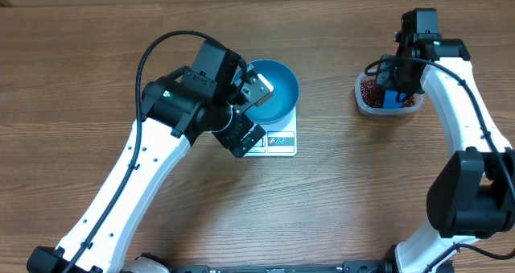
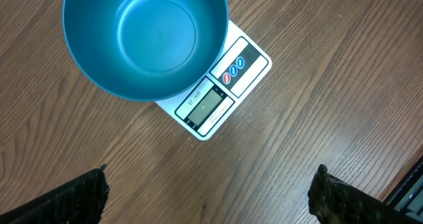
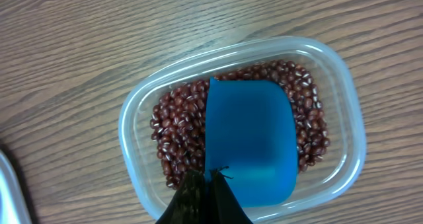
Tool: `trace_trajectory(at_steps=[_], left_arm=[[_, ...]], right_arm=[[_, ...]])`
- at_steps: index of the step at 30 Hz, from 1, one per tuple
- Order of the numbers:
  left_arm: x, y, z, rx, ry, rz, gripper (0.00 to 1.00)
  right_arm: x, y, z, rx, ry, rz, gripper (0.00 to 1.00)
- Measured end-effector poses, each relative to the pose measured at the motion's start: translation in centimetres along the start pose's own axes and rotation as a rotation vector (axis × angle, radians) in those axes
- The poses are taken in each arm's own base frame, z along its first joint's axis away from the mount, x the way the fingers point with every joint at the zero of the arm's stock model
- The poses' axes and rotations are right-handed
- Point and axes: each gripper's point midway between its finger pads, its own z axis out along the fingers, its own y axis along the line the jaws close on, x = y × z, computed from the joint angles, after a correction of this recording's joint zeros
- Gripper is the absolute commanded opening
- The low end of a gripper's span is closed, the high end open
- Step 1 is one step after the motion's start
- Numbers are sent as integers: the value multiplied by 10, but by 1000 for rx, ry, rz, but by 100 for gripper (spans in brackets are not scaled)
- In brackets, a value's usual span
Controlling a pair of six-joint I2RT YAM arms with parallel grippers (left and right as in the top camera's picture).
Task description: Scoop item into bowl and weigh 150g on scale
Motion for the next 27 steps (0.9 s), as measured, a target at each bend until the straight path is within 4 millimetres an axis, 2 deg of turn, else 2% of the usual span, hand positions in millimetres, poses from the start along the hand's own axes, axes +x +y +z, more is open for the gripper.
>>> trace_trajectory(at_steps=[14, 27], left_arm=[[0, 0, 0, 0, 0, 0, 100], [0, 0, 0, 0, 0, 0, 100]], right_arm=[[3, 10, 0, -74, 19, 13, 4], [1, -2, -1, -130, 41, 120, 4]])
